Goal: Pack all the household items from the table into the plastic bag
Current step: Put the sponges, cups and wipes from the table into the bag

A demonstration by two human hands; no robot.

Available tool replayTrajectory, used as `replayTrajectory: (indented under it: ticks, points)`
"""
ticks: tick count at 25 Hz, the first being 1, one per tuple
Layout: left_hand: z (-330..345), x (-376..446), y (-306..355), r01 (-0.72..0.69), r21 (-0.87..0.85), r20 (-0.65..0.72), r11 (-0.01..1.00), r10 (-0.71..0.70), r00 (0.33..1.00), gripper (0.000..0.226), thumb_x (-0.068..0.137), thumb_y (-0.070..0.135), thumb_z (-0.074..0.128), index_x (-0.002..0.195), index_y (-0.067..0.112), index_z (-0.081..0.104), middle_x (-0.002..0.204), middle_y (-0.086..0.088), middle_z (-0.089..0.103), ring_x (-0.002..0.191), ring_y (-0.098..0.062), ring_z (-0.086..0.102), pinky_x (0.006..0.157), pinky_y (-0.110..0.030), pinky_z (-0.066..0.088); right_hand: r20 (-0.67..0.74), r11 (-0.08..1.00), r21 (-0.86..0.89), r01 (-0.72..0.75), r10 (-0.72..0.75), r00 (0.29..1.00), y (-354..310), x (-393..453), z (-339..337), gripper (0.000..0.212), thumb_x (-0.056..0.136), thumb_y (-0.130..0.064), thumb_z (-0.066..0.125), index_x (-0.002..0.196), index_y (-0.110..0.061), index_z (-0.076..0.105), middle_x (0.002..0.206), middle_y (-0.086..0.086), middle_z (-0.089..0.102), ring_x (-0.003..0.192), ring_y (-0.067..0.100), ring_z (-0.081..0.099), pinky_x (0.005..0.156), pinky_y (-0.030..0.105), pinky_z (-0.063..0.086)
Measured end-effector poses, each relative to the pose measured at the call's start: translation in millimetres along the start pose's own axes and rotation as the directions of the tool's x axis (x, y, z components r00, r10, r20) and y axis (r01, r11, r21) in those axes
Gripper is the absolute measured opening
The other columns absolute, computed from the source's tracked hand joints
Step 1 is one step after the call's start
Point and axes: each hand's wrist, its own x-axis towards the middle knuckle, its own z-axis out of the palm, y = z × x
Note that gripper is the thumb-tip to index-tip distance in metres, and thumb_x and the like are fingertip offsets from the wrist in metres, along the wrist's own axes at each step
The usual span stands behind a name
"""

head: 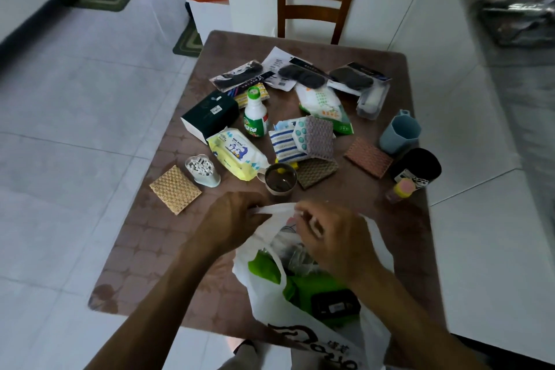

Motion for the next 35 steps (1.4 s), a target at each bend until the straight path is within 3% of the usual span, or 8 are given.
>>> replayTrajectory:
  ticks: [2,5,8,15,20,25,29,35]
  points:
    - [4,0,4,-0.005,-0.013,0.005,1.0,0.005,1.0,0.006,0.084,0.025,0.071,0.088,0.02,0.072,0.072,0.01,0.063,0.06,-0.002,0.054,0.055,-0.024,0.043,0.001,0.999,0.016,-0.038,0.038,0.999,13,48,0,0.037,0.086,-0.036,0.059,0.122,-0.026,0.056,0.109,-0.004,0.067,0.09,0.006,0.059,0.072,0.008,0.042]
    - [7,-4,8,-0.021,-0.007,0.002,1.0,0.021,1.0,0.018,0.083,0.036,0.071,0.094,0.022,0.071,0.073,0.009,0.064,0.061,-0.004,0.054,0.055,-0.022,0.04,0.475,0.953,-0.298,-0.063,0.205,0.855,43,110,39,0.087,0.081,-0.04,0.07,0.152,-0.024,0.02,0.156,0.008,0.029,0.135,0.032,0.037,0.102,0.044,0.041]
    - [7,-7,5,-0.019,0.011,-0.013,1.0,0.02,1.0,0.032,0.083,0.046,0.067,0.098,0.018,0.072,0.079,0.002,0.07,0.065,-0.014,0.059,0.056,-0.026,0.041,0.628,0.931,-0.365,0.027,0.224,0.745,57,132,80,0.101,0.076,-0.041,0.076,0.153,-0.024,0.012,0.156,0.012,0.026,0.133,0.037,0.039,0.101,0.051,0.044]
    - [6,-6,8,0.004,0.018,-0.014,1.0,-0.004,1.0,0.032,0.087,0.047,0.061,0.096,0.017,0.071,0.082,-0.003,0.072,0.07,-0.019,0.064,0.061,-0.033,0.05,0.241,0.914,0.114,-0.388,0.354,0.904,61,104,7,0.062,0.068,-0.047,0.074,0.123,-0.03,0.053,0.117,-0.005,0.061,0.099,0.013,0.058,0.075,0.028,0.049]
    - [38,20,29,0.003,0.191,-0.011,0.982,-0.001,1.0,0.032,0.089,0.042,0.06,0.116,0.025,0.065,0.116,0.001,0.069,0.106,-0.022,0.062,0.08,-0.031,0.043,0.075,0.783,0.526,-0.333,0.347,0.935,20,-20,-103,0.054,0.072,-0.035,0.069,0.12,-0.052,0.054,0.108,-0.026,0.066,0.097,-0.004,0.064,0.068,0.011,0.053]
    - [41,34,41,-0.087,0.151,-0.061,0.985,0.097,0.993,0.016,0.088,0.026,0.059,0.095,0.017,0.07,0.092,-0.008,0.068,0.088,-0.029,0.061,0.069,-0.033,0.042,0.222,0.969,-0.139,-0.205,0.232,0.947,2,-100,-54,0.069,0.066,-0.044,0.071,0.132,-0.027,0.054,0.132,-0.007,0.056,0.113,0.019,0.054,0.089,0.031,0.051]
    - [33,35,47,-0.16,0.105,-0.024,0.982,0.163,0.986,0.02,0.082,0.029,0.054,0.087,0.019,0.07,0.086,-0.005,0.065,0.083,-0.026,0.059,0.072,-0.041,0.048,0.294,0.782,-0.617,-0.091,0.336,0.895,14,-70,-14,0.072,0.074,-0.053,0.065,0.134,-0.015,0.053,0.13,0.011,0.057,0.111,0.036,0.051,0.09,0.043,0.044]
    - [33,24,38,-0.149,0.047,-0.031,0.988,0.15,0.988,0.012,0.08,0.027,0.06,0.084,0.019,0.069,0.084,-0.003,0.064,0.084,-0.023,0.057,0.068,-0.038,0.046,0.399,0.87,-0.49,0.055,0.167,0.902,49,-72,-6,0.083,0.072,-0.023,0.08,0.145,-0.01,0.043,0.144,0.016,0.05,0.123,0.038,0.053,0.101,0.052,0.043]
